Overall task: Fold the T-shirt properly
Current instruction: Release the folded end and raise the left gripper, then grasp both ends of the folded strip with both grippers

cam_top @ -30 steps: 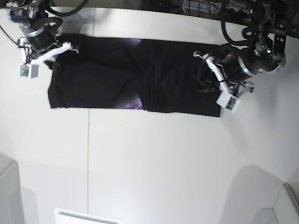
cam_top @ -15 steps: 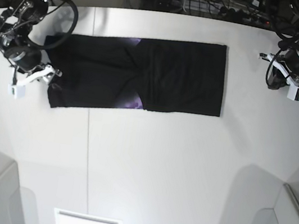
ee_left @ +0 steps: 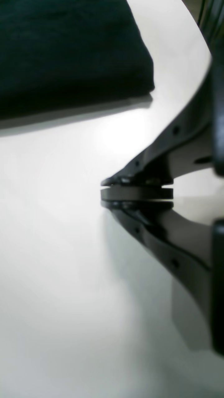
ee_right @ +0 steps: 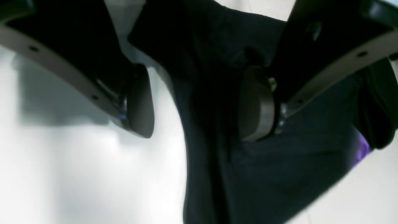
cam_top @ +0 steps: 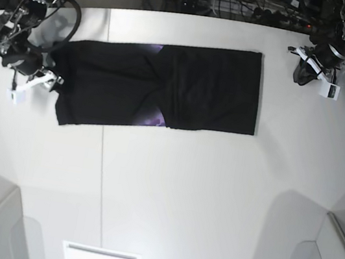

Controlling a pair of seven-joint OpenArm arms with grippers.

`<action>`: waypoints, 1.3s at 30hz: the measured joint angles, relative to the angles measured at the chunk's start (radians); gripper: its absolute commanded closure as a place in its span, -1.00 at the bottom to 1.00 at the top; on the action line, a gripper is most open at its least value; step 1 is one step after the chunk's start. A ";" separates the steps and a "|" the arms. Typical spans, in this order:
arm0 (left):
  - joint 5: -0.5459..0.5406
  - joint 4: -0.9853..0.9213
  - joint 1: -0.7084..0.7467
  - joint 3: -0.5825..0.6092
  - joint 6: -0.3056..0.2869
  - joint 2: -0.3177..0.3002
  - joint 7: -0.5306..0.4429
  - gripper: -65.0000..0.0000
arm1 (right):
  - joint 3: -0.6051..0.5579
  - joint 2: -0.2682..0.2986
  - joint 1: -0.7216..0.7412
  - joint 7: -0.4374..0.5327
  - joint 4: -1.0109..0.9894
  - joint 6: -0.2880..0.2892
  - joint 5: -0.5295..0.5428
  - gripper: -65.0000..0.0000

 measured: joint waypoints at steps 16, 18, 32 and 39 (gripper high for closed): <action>-0.023 -0.090 -0.107 0.151 0.003 -0.003 -0.027 1.00 | -0.140 0.010 -0.039 0.085 -0.022 0.009 0.053 -0.20; -0.022 -0.095 -0.115 0.166 0.003 -0.003 -0.030 1.00 | -0.149 0.010 -0.041 0.087 -0.021 0.010 0.056 -0.20; -0.022 -0.138 -0.227 0.325 0.129 -0.005 -0.033 1.00 | -0.233 0.017 -0.068 0.113 -0.014 0.018 0.082 -0.20; -0.022 -0.139 -0.238 0.329 0.147 -0.005 -0.029 1.00 | -0.234 0.015 -0.066 0.114 -0.016 0.020 0.089 -0.19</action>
